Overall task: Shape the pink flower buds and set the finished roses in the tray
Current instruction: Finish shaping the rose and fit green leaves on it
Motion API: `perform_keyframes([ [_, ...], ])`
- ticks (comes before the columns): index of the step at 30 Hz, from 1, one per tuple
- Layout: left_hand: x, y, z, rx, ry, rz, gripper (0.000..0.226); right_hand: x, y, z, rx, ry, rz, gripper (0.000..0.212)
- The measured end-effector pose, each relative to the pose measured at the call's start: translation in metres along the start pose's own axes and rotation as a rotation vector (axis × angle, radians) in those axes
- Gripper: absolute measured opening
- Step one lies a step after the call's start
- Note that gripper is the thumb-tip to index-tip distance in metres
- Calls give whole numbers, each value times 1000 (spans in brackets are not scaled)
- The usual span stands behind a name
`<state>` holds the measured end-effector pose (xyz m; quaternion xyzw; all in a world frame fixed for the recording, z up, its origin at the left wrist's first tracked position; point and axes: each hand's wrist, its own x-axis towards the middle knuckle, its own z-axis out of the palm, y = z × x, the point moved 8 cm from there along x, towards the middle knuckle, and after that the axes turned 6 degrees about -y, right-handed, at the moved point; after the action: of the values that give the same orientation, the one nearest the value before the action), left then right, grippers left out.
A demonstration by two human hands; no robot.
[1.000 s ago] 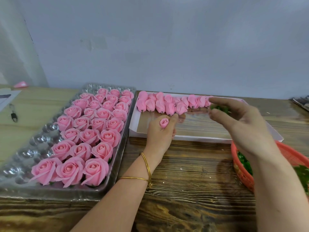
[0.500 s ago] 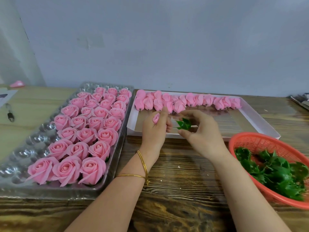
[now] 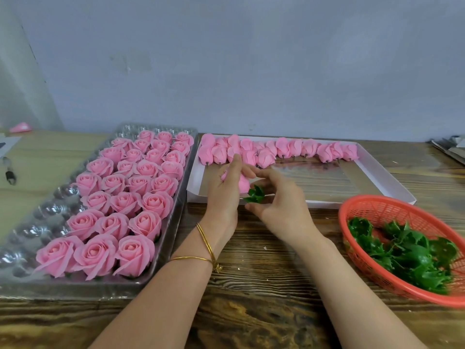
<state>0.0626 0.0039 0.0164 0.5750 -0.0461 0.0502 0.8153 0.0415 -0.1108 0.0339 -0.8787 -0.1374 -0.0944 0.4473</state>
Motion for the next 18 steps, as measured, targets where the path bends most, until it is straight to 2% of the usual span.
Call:
perform_keyframes([
  [7, 0, -1, 5, 23, -25, -12, 48, -1, 0, 1, -7, 39, -8, 60],
  [14, -1, 1, 4, 96, -56, -1, 43, -2, -3, 4, 105, 26, -27, 57],
  [18, -1, 1, 2, 84, -40, -10, 44, -1, 4, 6, 193, 18, 33, 52],
])
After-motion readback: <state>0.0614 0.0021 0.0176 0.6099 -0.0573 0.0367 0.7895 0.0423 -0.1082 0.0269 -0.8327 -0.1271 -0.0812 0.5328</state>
